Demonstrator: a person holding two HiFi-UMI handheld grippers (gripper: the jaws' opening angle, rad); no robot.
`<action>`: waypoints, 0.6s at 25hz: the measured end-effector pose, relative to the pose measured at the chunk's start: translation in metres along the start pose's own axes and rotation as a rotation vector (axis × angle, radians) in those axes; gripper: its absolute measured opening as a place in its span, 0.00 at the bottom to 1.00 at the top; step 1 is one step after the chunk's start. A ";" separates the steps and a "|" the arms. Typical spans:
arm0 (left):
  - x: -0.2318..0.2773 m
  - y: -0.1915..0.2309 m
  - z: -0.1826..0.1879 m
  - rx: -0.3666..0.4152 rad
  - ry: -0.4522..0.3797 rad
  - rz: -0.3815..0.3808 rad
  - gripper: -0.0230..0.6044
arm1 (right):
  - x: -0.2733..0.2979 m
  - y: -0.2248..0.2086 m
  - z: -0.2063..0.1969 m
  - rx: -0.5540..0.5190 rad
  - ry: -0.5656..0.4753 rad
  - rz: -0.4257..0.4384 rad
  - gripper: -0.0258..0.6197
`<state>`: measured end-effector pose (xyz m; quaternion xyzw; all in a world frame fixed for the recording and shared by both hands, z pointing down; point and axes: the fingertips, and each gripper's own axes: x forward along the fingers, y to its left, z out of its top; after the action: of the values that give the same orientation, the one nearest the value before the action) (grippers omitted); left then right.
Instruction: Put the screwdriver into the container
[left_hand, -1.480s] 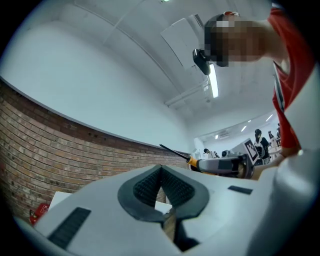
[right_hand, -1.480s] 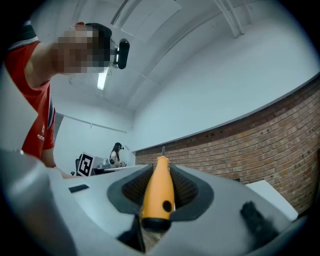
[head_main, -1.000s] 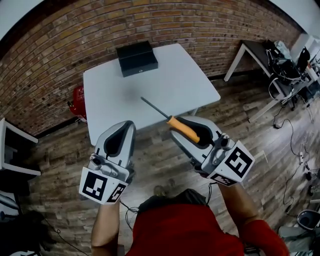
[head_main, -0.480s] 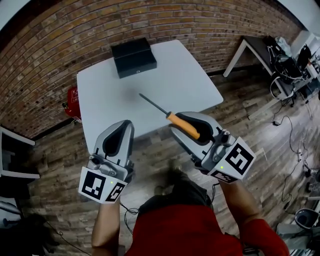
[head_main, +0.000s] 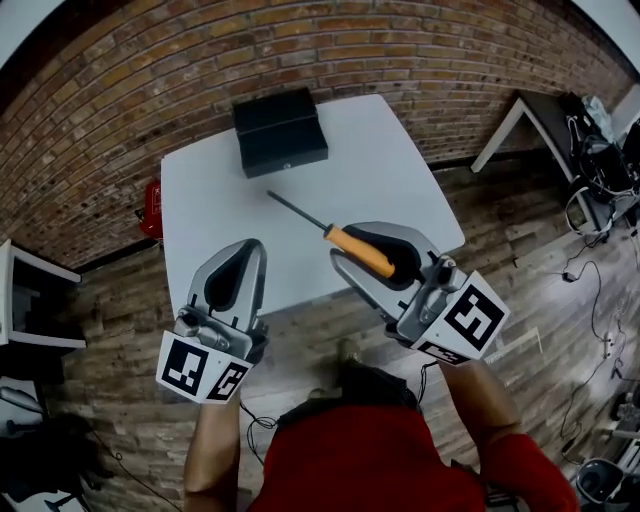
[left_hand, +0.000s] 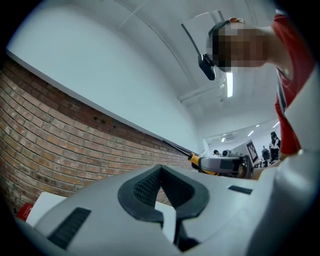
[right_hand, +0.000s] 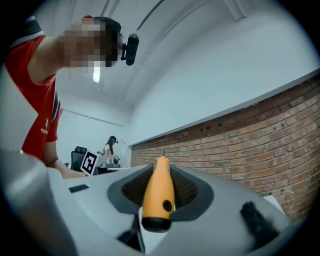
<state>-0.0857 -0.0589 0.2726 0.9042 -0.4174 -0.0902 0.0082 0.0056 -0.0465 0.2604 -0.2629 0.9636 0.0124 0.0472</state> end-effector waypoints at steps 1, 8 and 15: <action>0.010 0.003 0.000 0.000 -0.002 0.008 0.06 | 0.001 -0.010 0.000 0.000 -0.002 0.009 0.22; 0.066 0.026 -0.007 0.026 0.008 0.066 0.06 | 0.016 -0.074 -0.005 -0.005 0.004 0.072 0.22; 0.102 0.047 -0.013 0.050 0.028 0.101 0.06 | 0.034 -0.114 -0.011 -0.001 0.015 0.133 0.22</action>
<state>-0.0540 -0.1670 0.2738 0.8830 -0.4646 -0.0665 -0.0039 0.0339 -0.1626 0.2679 -0.1985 0.9792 0.0139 0.0389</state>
